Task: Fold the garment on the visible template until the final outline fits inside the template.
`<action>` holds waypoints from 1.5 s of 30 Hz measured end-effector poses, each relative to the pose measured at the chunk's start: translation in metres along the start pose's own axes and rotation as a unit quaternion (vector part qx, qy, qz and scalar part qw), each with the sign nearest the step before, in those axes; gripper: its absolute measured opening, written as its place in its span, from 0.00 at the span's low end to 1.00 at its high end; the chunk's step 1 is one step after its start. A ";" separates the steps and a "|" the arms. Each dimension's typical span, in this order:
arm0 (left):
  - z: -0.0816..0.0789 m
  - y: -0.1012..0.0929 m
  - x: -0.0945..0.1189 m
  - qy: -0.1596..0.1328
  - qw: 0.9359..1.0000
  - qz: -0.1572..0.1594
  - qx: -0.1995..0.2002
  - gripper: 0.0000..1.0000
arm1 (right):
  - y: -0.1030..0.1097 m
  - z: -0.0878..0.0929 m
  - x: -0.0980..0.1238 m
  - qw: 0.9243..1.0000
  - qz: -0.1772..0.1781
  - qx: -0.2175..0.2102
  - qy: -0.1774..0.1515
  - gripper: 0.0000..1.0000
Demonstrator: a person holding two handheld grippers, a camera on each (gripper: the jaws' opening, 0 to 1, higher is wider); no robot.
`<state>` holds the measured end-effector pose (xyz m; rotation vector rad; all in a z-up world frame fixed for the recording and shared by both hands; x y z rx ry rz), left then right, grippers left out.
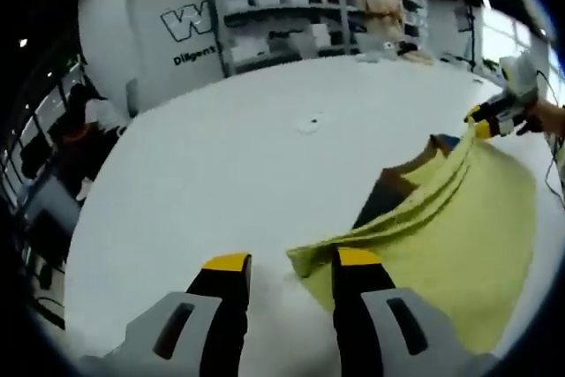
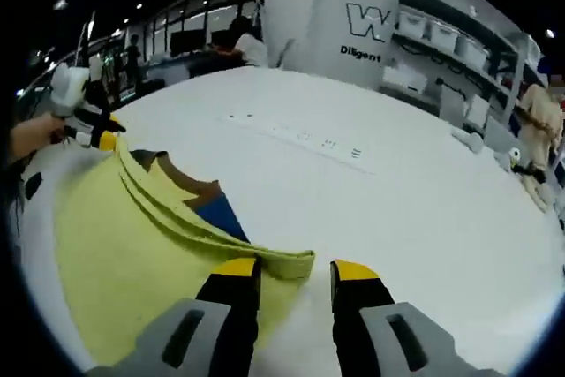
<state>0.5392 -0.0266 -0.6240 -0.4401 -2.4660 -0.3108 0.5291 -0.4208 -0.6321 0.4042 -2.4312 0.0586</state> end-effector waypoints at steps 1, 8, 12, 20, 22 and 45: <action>0.000 0.001 0.001 -0.001 1.000 -0.002 0.005 0.38 | -0.001 0.001 0.001 1.000 0.004 -0.013 0.000 0.25; 0.002 -0.001 0.009 0.008 1.000 0.004 0.019 0.38 | 0.001 0.004 0.012 0.998 0.000 -0.057 -0.004 0.27; 0.000 -0.011 0.020 0.010 1.000 0.016 0.023 0.42 | 0.007 0.003 0.020 0.995 -0.012 -0.096 -0.004 0.35; -0.003 -0.029 0.040 0.010 0.999 0.039 0.018 0.53 | 0.023 0.003 0.041 0.993 -0.033 -0.110 -0.002 0.49; -0.002 -0.033 0.045 0.012 0.999 0.044 0.021 0.55 | 0.026 0.005 0.044 0.993 -0.037 -0.111 0.001 0.53; 0.042 -0.065 0.102 0.038 0.996 0.076 0.029 0.52 | 0.052 0.065 0.095 0.992 -0.058 -0.094 0.057 0.56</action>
Point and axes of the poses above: the point that each gripper's makers call its tool centre point, and the gripper's own axes: x roughly backward along the fingers, y roughly to its left, z roughly out of its underside, the point moved 5 cm from there along x, roughly backward along the fingers, and after that the axes turned 5 degrees about -x, right-handed, at the moved point
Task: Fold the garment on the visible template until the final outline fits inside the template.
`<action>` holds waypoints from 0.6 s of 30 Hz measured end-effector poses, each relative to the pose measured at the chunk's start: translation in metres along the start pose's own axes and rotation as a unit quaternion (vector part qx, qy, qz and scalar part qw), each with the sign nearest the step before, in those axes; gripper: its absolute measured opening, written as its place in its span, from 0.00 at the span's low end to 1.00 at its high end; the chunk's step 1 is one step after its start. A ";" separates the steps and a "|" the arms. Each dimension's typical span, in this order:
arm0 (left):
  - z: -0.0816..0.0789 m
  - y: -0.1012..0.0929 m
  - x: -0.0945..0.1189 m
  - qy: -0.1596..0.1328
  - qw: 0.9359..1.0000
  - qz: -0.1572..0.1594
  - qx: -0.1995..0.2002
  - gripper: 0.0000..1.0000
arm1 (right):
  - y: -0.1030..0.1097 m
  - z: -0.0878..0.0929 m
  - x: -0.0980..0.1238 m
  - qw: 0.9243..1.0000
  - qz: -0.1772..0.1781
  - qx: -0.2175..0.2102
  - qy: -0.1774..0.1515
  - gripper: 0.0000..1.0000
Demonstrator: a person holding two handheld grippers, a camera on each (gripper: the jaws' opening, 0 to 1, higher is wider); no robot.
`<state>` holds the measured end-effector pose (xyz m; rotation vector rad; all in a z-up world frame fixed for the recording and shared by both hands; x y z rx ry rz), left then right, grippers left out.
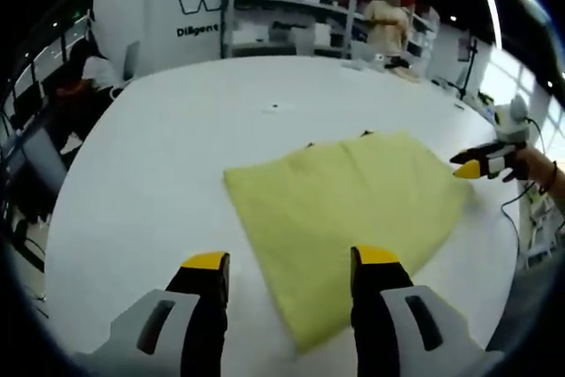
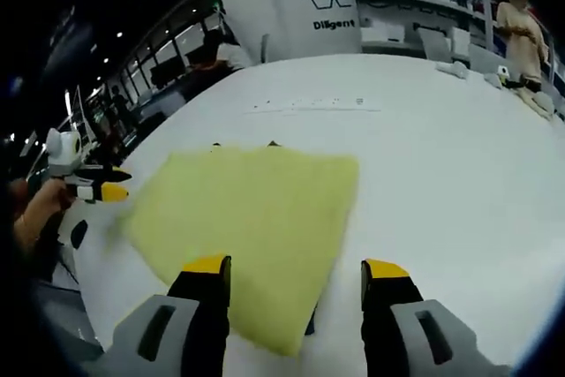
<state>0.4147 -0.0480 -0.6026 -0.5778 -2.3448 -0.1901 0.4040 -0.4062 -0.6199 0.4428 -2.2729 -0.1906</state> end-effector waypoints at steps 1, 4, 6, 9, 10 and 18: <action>0.004 -0.001 0.001 0.005 1.000 0.001 0.000 0.52 | 0.001 0.002 0.001 1.000 -0.002 -0.002 0.001 0.56; 0.013 -0.002 0.004 0.014 1.000 0.000 -0.001 0.51 | 0.002 0.008 0.004 1.000 -0.005 -0.005 0.002 0.55; 0.018 -0.004 0.006 0.017 1.000 0.005 0.005 0.50 | 0.002 0.011 0.005 1.000 -0.006 -0.006 0.003 0.54; 0.025 -0.005 0.006 0.027 0.999 0.010 0.018 0.46 | 0.004 0.019 0.009 1.000 -0.012 -0.017 0.006 0.51; 0.028 -0.005 0.006 0.028 0.999 0.011 0.020 0.43 | 0.004 0.022 0.011 1.000 -0.013 -0.019 0.006 0.50; 0.046 -0.012 0.008 0.055 0.997 0.021 0.049 0.30 | -0.001 0.036 0.018 0.999 -0.009 -0.022 0.021 0.30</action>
Point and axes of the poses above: the point that each gripper's makers call its tool centre point, and the gripper's own axes: x roughly backward along the fingers, y roughly to its left, z roughly out of its underside, the point moved 5 cm from there along x, roughly backward along the fingers, and after that the axes turned 5 degrees about -x, right-handed, at the moved point
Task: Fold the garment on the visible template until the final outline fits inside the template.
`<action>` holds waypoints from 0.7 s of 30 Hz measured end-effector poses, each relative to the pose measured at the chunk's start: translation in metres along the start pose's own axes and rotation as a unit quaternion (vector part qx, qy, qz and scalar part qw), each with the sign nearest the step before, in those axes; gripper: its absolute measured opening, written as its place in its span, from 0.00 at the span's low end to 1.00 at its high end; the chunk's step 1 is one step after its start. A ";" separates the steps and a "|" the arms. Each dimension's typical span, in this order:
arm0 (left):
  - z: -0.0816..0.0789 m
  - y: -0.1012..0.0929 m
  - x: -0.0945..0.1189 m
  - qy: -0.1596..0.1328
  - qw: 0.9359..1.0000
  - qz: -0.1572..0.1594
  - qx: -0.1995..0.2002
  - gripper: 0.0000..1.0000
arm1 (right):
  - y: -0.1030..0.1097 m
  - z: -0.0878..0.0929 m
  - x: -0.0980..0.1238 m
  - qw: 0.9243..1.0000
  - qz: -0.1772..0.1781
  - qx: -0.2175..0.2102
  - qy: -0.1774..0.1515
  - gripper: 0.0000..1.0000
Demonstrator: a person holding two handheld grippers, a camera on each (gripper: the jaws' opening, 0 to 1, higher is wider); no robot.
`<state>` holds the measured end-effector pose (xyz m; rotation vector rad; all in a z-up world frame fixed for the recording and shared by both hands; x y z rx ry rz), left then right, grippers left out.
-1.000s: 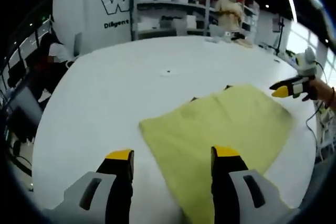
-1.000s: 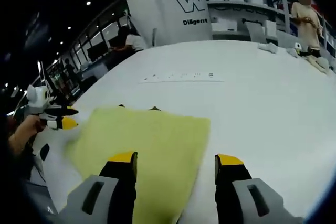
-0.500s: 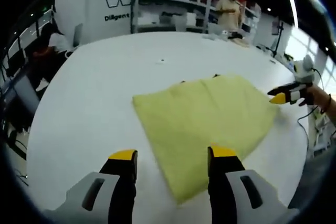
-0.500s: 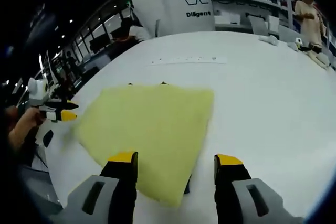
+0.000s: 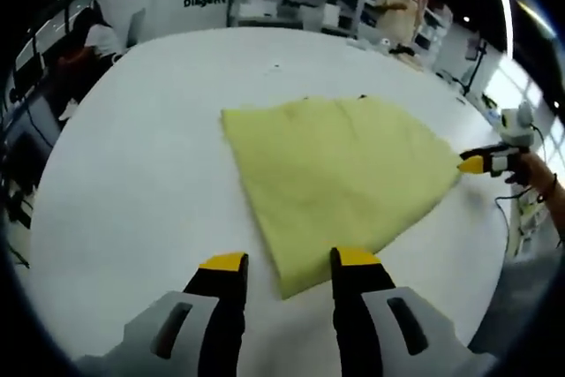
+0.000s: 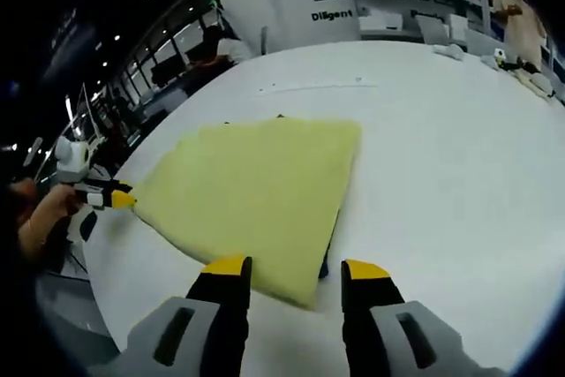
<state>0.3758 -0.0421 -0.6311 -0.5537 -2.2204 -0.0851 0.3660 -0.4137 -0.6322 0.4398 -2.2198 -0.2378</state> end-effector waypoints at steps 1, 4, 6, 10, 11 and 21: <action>0.000 0.000 0.001 -0.001 1.000 0.002 0.007 0.27 | -0.001 0.001 0.000 1.000 0.000 -0.002 0.001 0.28; 0.001 -0.001 0.001 0.001 1.000 0.005 0.016 0.19 | -0.001 0.005 0.001 1.000 -0.001 -0.004 0.006 0.19; 0.002 -0.001 0.001 0.002 1.000 0.004 0.018 0.14 | -0.002 0.007 0.001 1.000 0.000 -0.005 0.007 0.12; 0.007 -0.002 0.000 0.014 1.000 -0.006 0.002 0.03 | -0.001 0.008 -0.002 1.000 -0.016 -0.013 0.009 0.00; 0.007 -0.002 -0.001 0.012 1.000 -0.006 -0.004 0.03 | -0.001 0.010 -0.001 1.000 -0.019 0.002 0.017 0.00; 0.007 0.003 0.000 0.015 0.999 -0.018 -0.024 0.00 | -0.002 0.010 -0.001 1.000 -0.007 0.012 0.021 0.00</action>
Point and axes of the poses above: the point that each gripper's makers call its tool centre point, and the gripper's own axes: x roughly backward along the fingers, y roughly to its left, z roughly out of its underside, the point moved 5 cm from there along x, roughly backward along the fingers, and after that the axes turned 5 degrees about -x, right-handed, at the moved point
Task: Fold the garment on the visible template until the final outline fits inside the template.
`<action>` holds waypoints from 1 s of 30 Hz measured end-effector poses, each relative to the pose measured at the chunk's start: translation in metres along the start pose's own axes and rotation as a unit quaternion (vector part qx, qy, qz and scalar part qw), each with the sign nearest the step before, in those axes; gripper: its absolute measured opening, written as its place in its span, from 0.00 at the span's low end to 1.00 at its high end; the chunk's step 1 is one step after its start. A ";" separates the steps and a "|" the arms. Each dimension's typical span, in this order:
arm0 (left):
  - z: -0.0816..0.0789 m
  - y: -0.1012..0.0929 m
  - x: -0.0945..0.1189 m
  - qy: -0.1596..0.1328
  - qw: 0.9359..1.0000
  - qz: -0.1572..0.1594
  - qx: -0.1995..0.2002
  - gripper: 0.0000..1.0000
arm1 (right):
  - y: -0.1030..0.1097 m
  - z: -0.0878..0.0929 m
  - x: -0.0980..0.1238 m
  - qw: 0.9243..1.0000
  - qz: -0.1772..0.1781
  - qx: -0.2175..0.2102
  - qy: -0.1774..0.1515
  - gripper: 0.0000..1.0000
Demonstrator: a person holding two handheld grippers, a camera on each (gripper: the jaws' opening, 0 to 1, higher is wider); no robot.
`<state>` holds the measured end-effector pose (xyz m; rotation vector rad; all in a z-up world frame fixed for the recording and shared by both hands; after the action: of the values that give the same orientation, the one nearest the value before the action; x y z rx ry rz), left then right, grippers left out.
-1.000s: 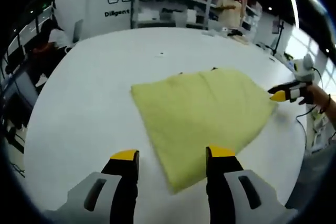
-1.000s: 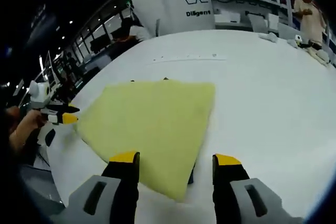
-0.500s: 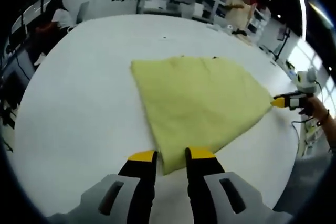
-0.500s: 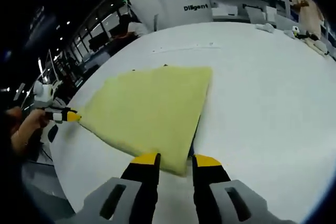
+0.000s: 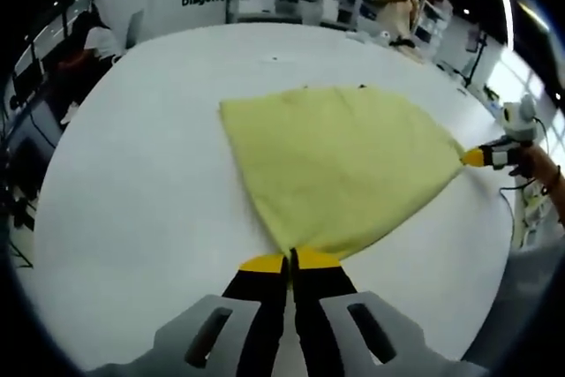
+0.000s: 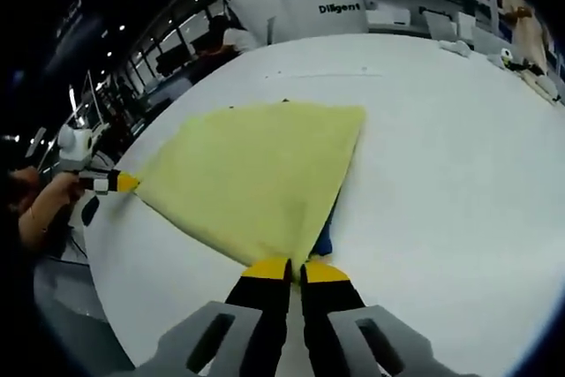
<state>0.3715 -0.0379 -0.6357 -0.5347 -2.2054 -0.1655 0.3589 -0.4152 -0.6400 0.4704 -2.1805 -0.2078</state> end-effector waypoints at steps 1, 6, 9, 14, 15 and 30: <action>0.001 0.000 0.001 0.001 1.000 0.000 -0.002 0.00 | 0.000 0.000 0.000 1.000 0.000 -0.003 -0.001 0.00; 0.008 0.000 0.008 0.008 1.000 -0.003 -0.011 0.00 | 0.006 0.007 0.005 1.000 -0.011 -0.007 0.009 0.00; 0.014 0.001 0.013 0.009 1.000 0.000 -0.008 0.00 | 0.010 0.012 0.007 1.000 -0.015 -0.002 0.011 0.00; 0.023 0.001 0.021 0.010 1.000 -0.002 -0.001 0.00 | 0.019 0.022 0.011 0.999 -0.028 0.014 0.017 0.00; 0.026 0.001 0.023 0.012 1.000 -0.003 -0.003 0.00 | 0.021 0.024 0.012 0.999 -0.031 0.021 0.017 0.00; 0.048 0.001 0.042 0.022 0.999 -0.005 0.030 0.00 | 0.039 0.042 0.018 0.998 -0.042 0.042 0.017 0.00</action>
<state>0.3141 -0.0090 -0.6341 -0.4814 -2.1641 -0.1150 0.3051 -0.3878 -0.6401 0.6092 -2.1448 -0.1519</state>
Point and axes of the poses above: the point that each gripper's makers call its tool centre point, and the gripper's own axes: x roughly backward along the fingers, y roughly to its left, z roughly out of its underside, the point moved 5 cm from there along x, roughly backward along the fingers, and after that the axes turned 5 degrees about -x, right-handed, at the moved point
